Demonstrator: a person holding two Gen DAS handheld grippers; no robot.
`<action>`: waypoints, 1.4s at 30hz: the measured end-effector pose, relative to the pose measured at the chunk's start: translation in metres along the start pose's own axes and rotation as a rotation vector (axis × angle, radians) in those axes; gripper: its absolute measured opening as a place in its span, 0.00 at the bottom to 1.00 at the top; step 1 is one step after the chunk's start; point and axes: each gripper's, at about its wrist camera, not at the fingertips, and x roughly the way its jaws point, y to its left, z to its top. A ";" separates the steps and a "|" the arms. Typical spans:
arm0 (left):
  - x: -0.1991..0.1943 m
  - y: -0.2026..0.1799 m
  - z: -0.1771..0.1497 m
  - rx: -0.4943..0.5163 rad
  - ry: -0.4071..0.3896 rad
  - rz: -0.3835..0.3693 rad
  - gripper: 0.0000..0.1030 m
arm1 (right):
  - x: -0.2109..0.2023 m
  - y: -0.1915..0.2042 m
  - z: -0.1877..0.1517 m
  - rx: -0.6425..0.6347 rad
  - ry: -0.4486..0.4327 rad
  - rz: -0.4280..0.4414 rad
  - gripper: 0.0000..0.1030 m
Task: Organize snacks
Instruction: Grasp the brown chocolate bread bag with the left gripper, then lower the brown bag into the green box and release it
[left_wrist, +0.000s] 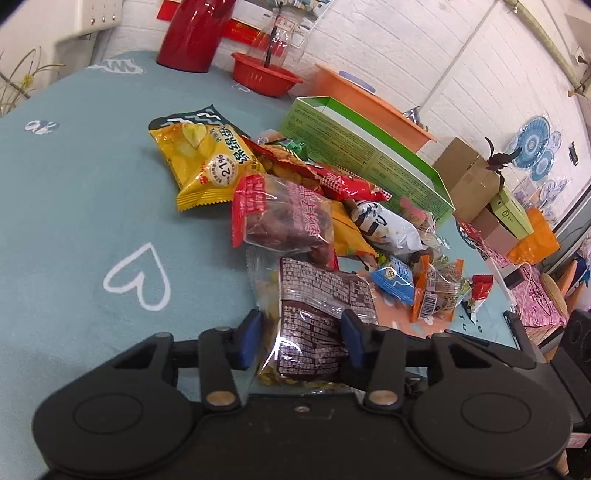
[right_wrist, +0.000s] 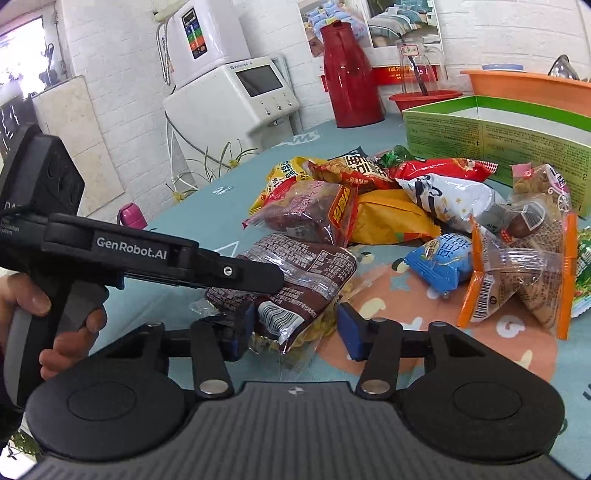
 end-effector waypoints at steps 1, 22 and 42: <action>0.000 -0.003 -0.001 0.004 0.001 0.002 0.64 | -0.002 0.000 -0.001 0.000 -0.001 -0.004 0.74; 0.026 -0.103 0.090 0.213 -0.179 -0.181 0.59 | -0.074 -0.054 0.069 -0.046 -0.287 -0.172 0.69; 0.171 -0.116 0.184 0.198 -0.088 -0.234 0.59 | -0.015 -0.189 0.121 0.089 -0.290 -0.297 0.69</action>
